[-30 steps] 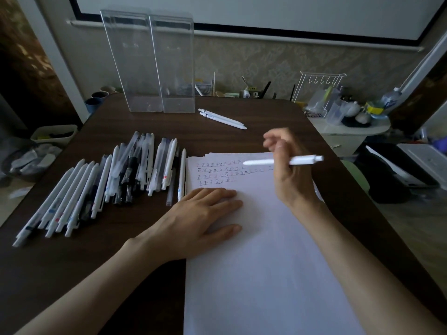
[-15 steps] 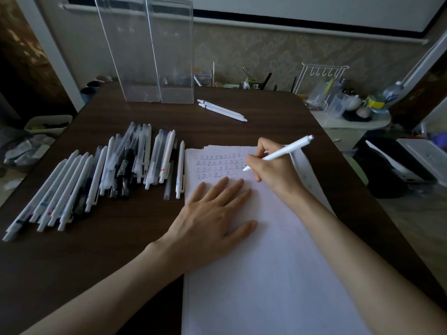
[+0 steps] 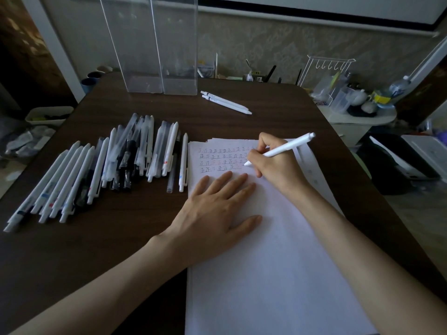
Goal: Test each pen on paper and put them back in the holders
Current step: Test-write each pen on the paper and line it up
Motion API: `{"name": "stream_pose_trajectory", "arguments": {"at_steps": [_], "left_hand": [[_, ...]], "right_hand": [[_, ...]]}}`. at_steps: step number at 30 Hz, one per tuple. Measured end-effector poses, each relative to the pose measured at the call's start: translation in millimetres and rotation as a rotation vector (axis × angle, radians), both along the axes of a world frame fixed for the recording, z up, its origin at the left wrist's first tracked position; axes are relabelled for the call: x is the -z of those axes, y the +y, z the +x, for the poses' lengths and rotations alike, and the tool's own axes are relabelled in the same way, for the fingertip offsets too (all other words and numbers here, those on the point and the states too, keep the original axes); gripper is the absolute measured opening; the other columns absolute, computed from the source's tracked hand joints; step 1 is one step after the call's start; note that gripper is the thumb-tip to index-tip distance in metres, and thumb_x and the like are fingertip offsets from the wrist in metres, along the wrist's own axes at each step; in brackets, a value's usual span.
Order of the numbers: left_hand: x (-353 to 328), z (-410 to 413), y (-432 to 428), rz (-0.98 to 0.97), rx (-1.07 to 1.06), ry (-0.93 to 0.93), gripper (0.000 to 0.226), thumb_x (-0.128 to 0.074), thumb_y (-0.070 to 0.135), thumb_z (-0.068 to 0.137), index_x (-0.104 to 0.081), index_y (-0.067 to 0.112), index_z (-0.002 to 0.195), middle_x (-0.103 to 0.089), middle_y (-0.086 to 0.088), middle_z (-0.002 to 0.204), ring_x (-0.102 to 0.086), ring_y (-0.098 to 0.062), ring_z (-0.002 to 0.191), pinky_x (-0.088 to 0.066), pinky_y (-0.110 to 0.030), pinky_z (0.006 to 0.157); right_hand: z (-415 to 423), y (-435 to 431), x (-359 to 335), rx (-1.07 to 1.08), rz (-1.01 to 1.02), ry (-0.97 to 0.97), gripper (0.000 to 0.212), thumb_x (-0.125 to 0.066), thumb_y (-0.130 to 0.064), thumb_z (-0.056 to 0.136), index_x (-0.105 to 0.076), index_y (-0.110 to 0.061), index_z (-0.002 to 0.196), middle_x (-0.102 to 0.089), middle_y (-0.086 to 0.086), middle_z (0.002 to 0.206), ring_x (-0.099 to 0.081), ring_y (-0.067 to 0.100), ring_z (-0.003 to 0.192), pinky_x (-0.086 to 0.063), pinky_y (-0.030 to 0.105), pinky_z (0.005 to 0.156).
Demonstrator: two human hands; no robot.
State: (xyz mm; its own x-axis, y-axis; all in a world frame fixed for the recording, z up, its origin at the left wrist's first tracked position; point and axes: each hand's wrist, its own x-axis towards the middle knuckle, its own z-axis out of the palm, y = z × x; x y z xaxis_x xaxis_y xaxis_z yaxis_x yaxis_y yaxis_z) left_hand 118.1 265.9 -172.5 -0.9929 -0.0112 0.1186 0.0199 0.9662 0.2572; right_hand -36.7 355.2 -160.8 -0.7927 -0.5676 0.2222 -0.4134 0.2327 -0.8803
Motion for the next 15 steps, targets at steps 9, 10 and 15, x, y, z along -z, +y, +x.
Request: {"name": "stream_pose_trajectory", "arguments": {"at_steps": [9,10,15], "left_hand": [[0.1,-1.0,-0.5,-0.007,0.003,-0.002,0.070,-0.010,0.067,0.086,-0.014,0.034,0.148,-0.010,0.011,0.156,-0.002,-0.013,0.143,0.000,-0.031,0.111],[0.0,-0.9,-0.4,-0.005,0.006,-0.005,0.070,-0.010,0.067,0.086,-0.014,0.034,0.148,-0.010,0.011,0.156,-0.002,-0.013,0.143,0.000,-0.031,0.110],[-0.4,-0.7,-0.6,0.004,0.008,-0.001,0.070,-0.013,0.067,0.087,-0.018,0.032,0.148,-0.013,0.009,0.156,-0.005,-0.014,0.144,-0.003,-0.034,0.112]], "right_hand": [[0.0,0.6,-0.3,0.010,-0.014,-0.016,0.032,-0.054,0.004,0.082,-0.033,-0.010,0.061,-0.038,0.008,0.045,-0.046,0.003,0.035,-0.035,0.021,0.045],[-0.1,0.5,-0.2,0.009,-0.017,-0.018,0.033,-0.054,0.004,0.081,-0.033,-0.010,0.061,-0.037,0.009,0.046,-0.046,0.003,0.035,-0.034,0.022,0.045],[-0.1,1.1,-0.8,-0.011,-0.011,-0.012,0.028,-0.055,0.002,0.082,-0.037,-0.008,0.063,-0.045,0.012,0.045,-0.045,0.005,0.036,-0.039,0.018,0.046]]}}
